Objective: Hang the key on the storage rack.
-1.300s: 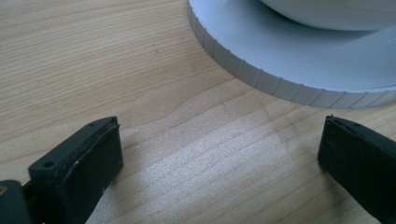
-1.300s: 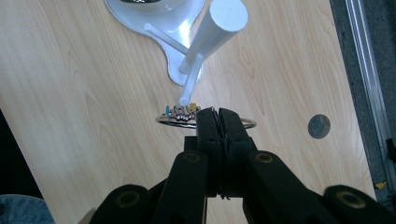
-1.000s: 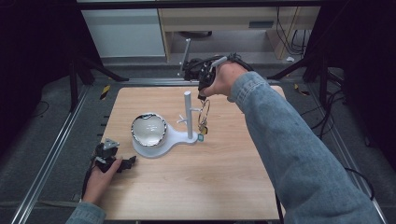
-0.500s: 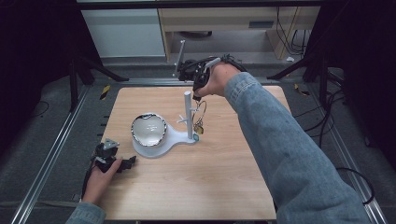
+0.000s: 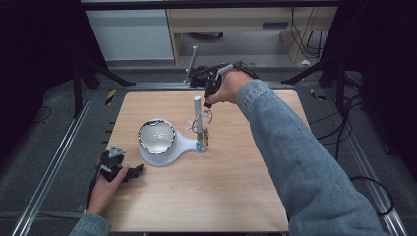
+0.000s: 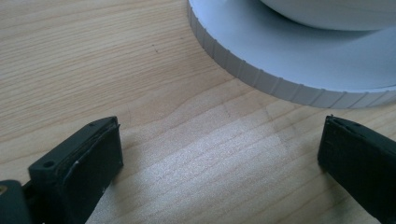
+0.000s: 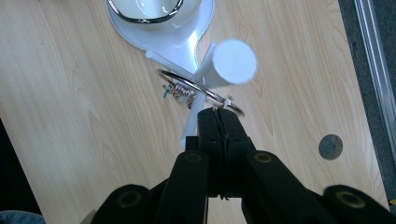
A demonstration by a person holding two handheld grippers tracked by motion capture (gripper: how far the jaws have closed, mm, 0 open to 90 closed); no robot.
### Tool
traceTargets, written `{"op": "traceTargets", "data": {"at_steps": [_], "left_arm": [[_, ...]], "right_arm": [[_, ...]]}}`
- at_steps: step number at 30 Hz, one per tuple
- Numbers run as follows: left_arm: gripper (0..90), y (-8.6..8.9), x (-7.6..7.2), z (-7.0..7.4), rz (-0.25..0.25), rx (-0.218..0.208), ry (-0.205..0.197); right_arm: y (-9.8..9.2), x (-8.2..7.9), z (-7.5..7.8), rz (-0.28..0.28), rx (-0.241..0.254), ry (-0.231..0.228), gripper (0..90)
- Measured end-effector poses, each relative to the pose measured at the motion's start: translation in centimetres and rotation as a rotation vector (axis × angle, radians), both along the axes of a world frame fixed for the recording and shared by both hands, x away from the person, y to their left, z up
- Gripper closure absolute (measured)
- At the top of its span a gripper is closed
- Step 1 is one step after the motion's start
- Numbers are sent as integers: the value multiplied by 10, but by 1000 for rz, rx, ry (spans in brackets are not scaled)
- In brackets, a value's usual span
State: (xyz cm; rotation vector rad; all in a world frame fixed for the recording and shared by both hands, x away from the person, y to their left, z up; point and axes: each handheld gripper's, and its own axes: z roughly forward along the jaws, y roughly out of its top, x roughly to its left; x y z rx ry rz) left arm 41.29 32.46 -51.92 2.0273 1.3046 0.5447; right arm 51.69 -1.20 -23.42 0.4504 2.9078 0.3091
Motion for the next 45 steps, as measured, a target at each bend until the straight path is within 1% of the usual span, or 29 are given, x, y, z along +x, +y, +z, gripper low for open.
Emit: {"op": "traceTargets", "data": {"at_steps": [9,10,15,16,17,18,20,24,25,27,28,29,30,31,32,35,36,37,38,39,40,41,42,43,45], "left_arm": [[0,0,0,0,0,0,0],[0,0,0,0,0,0,0],[0,0,0,0,0,0,0],[0,0,0,0,0,0,0],[0,0,0,0,0,0,0],[0,0,0,0,0,0,0],[0,0,0,0,0,0,0],[0,0,0,0,-2,-1,0],[0,0,0,0,-2,-1,0],[0,0,1,0,-3,-1,0],[0,0,1,0,-4,-1,0],[0,0,1,0,-4,-1,0],[0,0,1,0,-4,-1,0],[0,0,1,0,-4,-1,0],[0,0,1,0,-4,0,0],[0,0,1,0,-4,-1,0],[0,0,1,0,-4,0,0],[0,0,1,0,-4,0,0],[0,0,1,0,-4,-1,0],[0,0,1,0,-4,-1,0],[0,0,1,0,-5,2,-1],[0,0,1,0,-5,2,-1],[0,0,1,0,-5,1,-1],[0,0,1,0,-5,1,-1],[0,0,1,0,-4,0,-1]], "right_arm": [[-12,-1,-1,-22,-22,-9,861],[-16,1,-2,-30,-23,-14,846],[-23,4,-4,-52,-28,-15,828],[-28,6,-6,-63,-29,-14,815],[-28,6,-6,-63,-29,-14,815],[-33,7,-9,-77,-28,-13,798],[-35,8,-10,-81,-27,-16,785],[-47,11,-17,-105,-14,-32,688],[-47,11,-17,-105,-14,-32,659],[-52,11,-21,-103,-4,-42,590],[-56,11,-24,-115,2,-53,551],[-56,11,-24,-115,2,-53,551],[-58,11,-25,-117,9,-53,526],[-61,10,-28,-129,14,-63,495],[-63,11,-30,-134,20,-71,487],[-69,11,-36,-152,41,-81,434],[-72,10,-40,-154,51,-94,411],[-72,10,-40,-154,51,-94,411],[-75,10,-44,-165,70,-96,380],[-75,10,-44,-165,70,-96,380],[-78,10,-47,-172,84,-105,349],[-78,10,-47,-172,84,-105,349],[-81,10,-51,-187,99,-115,316],[-81,10,-51,-187,99,-115,316],[-84,11,-56,-195,120,-120,287]]}}
